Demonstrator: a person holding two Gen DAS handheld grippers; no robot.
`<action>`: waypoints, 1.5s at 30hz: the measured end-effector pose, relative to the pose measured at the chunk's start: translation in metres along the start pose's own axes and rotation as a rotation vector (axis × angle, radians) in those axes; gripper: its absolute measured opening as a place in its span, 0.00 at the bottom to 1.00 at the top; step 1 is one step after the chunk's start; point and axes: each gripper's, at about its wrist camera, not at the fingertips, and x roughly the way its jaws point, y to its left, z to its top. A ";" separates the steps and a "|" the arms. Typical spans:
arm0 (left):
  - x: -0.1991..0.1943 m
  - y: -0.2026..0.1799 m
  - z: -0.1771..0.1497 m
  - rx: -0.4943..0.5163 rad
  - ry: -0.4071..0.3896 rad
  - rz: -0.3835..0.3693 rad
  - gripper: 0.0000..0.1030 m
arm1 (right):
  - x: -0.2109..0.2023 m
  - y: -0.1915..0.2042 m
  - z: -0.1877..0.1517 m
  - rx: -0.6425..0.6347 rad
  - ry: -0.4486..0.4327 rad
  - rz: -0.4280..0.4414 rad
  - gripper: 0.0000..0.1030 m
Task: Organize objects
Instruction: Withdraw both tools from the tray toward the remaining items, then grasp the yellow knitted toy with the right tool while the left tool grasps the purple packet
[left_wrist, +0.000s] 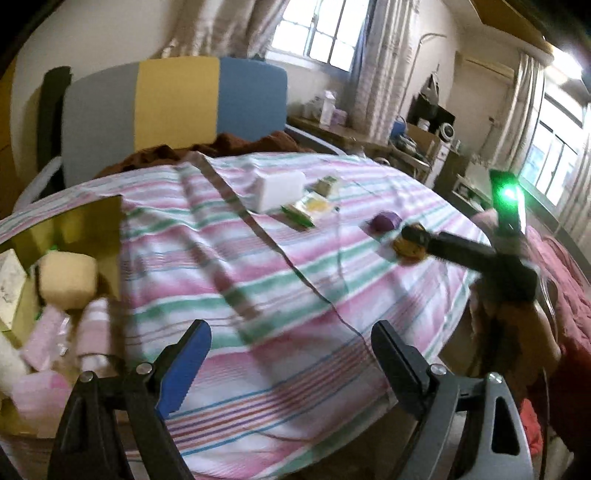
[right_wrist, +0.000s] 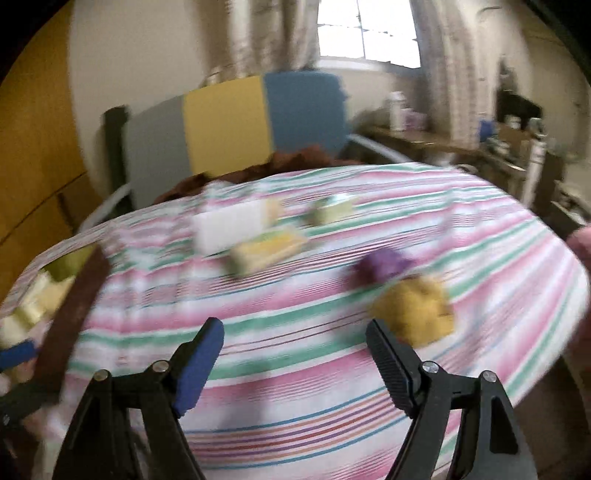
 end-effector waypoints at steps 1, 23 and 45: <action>0.003 -0.002 -0.001 0.001 0.010 -0.004 0.87 | 0.004 -0.009 0.002 0.010 0.000 -0.014 0.85; 0.064 -0.056 0.031 0.052 0.086 -0.095 0.87 | 0.049 -0.113 0.016 0.242 -0.037 -0.072 0.40; 0.225 -0.129 0.128 0.091 0.158 -0.172 0.87 | 0.078 -0.138 0.011 0.284 -0.108 -0.125 0.40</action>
